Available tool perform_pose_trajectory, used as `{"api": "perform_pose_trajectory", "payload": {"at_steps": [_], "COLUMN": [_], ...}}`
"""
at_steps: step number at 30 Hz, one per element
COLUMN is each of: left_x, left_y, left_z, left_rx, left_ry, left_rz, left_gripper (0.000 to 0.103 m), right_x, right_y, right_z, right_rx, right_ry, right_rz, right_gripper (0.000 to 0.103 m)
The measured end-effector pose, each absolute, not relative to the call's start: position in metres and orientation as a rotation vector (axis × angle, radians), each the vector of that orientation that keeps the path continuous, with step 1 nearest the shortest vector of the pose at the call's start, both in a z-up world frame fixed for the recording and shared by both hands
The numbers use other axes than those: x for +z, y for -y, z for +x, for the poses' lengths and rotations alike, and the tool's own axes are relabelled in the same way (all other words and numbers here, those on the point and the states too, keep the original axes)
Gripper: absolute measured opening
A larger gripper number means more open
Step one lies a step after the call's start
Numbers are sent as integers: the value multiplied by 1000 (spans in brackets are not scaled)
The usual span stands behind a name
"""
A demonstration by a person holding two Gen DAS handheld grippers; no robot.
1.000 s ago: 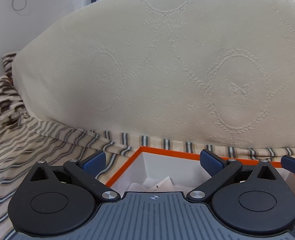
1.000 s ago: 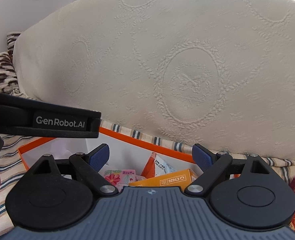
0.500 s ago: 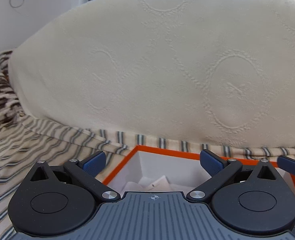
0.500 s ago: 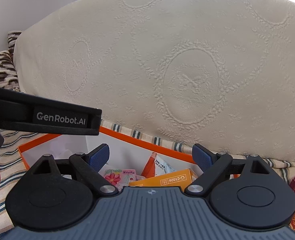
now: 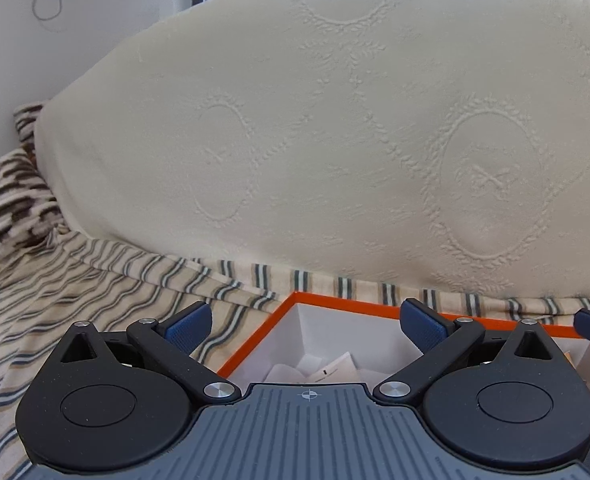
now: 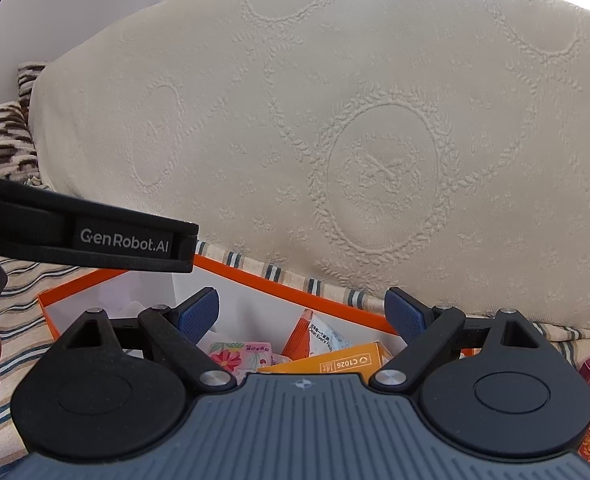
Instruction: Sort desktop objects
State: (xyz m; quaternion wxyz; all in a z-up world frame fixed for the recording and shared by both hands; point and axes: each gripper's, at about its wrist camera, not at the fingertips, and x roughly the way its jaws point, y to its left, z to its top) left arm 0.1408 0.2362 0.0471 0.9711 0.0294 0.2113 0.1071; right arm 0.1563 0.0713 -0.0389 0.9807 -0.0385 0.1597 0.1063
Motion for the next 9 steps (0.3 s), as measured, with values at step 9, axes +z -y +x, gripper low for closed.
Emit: {"api": "perform_pose_trajectory", "payload": {"at_steps": [9], "left_x": [50], "left_y": [-234], "left_z": [138], "left_rx": [206], "left_ry": [-414], "left_rz": [62], "left_gripper": [103], "right_x": [-38], "right_y": [-69], "right_z": [152], "right_rx": [202], "right_ry": [-316], "right_rz": [-80], "right_gripper": [92]}}
